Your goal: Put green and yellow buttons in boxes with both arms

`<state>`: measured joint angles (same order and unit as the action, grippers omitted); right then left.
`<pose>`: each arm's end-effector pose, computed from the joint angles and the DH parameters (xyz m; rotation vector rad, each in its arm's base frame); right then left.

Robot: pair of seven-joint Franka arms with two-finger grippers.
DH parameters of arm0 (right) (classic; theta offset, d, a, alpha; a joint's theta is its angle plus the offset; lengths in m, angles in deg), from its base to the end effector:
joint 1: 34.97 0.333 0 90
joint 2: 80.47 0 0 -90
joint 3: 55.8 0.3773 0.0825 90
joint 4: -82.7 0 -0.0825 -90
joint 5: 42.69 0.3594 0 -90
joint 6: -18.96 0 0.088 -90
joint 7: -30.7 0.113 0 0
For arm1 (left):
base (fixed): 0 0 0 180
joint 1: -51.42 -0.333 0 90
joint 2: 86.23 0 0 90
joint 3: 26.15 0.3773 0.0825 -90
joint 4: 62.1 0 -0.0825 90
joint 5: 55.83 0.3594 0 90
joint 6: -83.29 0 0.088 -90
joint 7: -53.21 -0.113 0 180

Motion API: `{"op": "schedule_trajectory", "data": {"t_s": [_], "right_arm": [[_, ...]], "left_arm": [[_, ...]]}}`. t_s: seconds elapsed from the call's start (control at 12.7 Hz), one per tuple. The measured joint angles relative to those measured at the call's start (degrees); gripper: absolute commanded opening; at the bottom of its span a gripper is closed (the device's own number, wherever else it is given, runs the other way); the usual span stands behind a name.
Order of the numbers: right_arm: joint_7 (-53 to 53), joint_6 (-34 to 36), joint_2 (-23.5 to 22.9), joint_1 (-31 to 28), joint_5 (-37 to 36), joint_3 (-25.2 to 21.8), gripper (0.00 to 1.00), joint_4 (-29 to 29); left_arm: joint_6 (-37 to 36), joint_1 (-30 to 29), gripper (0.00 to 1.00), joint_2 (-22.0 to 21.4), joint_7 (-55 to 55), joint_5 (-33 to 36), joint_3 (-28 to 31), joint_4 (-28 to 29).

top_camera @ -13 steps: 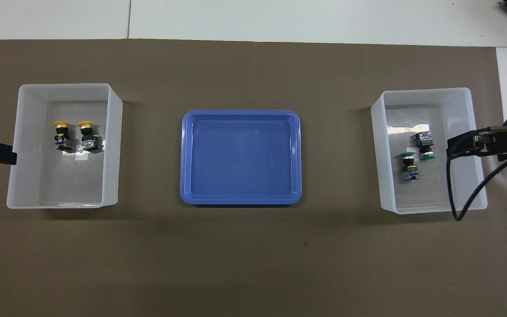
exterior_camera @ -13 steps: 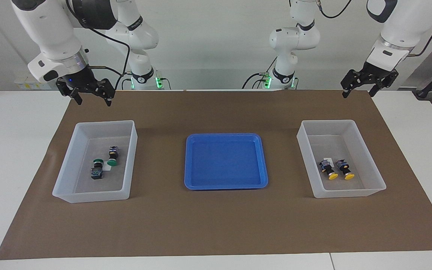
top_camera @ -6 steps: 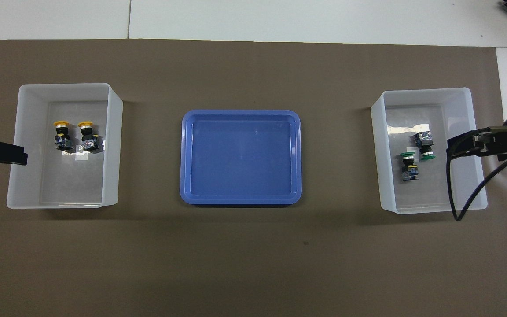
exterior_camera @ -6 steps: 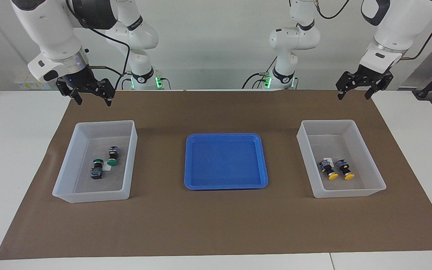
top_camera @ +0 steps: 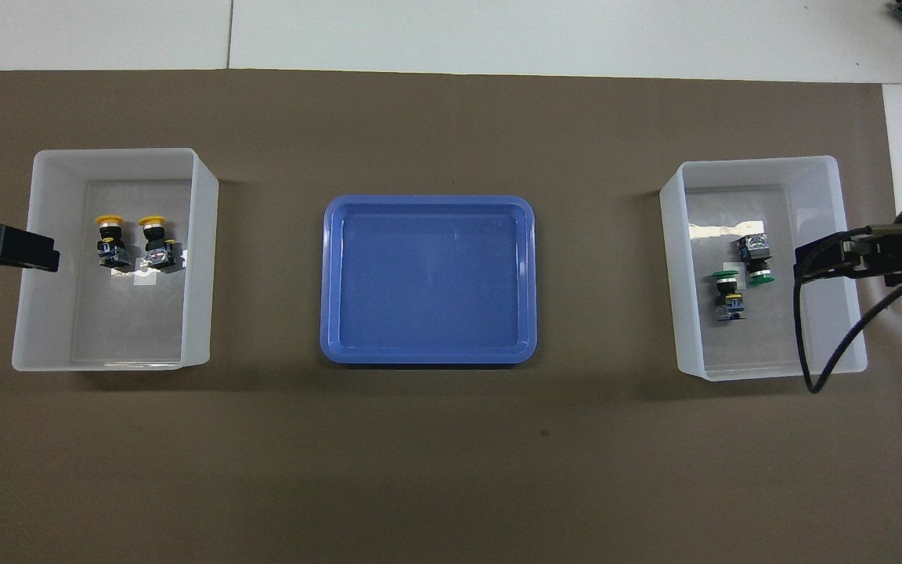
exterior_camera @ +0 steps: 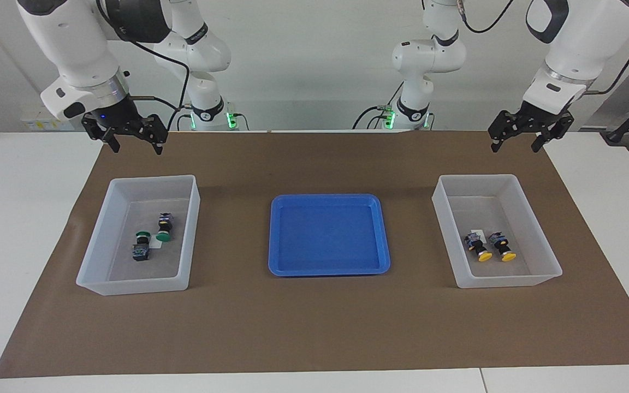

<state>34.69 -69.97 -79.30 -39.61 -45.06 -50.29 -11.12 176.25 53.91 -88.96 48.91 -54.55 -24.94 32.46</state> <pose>0.5181 0.0038 0.6593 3.0929 -0.0835 -0.0977 0.5164 -0.0088 0.6736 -3.1159 0.1533 -0.0299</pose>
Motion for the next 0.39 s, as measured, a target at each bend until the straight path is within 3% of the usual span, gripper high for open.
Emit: {"op": "schedule_trajectory", "data": {"t_s": [0.39], "right_arm": [[0.00,0.00,0.00,0.03,0.00,0.14,1.00,0.00]], "left_arm": [[0.06,-0.16,1.00,0.00,0.00,0.00,0.36,0.00]]}}
